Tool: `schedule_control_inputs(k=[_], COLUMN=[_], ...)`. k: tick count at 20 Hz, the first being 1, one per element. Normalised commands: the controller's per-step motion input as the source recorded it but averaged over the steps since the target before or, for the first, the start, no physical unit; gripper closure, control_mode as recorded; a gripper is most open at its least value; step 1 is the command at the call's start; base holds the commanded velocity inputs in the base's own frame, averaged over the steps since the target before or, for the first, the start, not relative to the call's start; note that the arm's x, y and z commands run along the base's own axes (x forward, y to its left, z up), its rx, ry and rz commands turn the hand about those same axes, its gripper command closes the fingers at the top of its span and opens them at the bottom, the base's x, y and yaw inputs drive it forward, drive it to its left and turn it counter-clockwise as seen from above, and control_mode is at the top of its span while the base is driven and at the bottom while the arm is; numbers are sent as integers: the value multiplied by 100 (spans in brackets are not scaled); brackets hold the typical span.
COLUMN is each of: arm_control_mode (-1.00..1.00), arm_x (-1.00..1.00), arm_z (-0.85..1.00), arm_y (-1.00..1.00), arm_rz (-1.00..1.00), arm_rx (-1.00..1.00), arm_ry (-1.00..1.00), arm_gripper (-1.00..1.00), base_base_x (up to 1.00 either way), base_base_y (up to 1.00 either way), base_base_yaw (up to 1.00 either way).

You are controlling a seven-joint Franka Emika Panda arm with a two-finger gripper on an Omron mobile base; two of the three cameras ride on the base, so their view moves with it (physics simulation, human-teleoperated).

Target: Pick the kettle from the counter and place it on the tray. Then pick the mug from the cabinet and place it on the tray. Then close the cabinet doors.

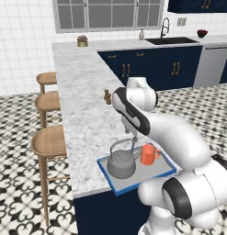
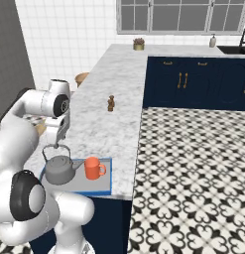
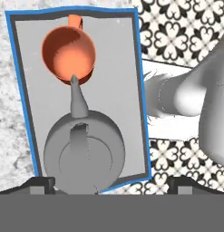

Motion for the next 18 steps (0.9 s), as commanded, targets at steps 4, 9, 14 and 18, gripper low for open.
schedule_control_inputs(k=[4,9,14,18], arm_control_mode=[-100,-100,-100,-100], arm_x=[-47,-74,-67,-61], arm_z=[34,32,24,12], arm_y=[0,-5,-40,-60], arm_rz=[0,7,15,26], arm_rx=[0,-1,-2,-3], arm_ry=[-2,-5,-5,0], arm_gripper=[-100,-100,-100,-100], base_base_x=[0,0,0,0], base_base_y=[0,0,0,0], base_base_yaw=[0,0,0,0])
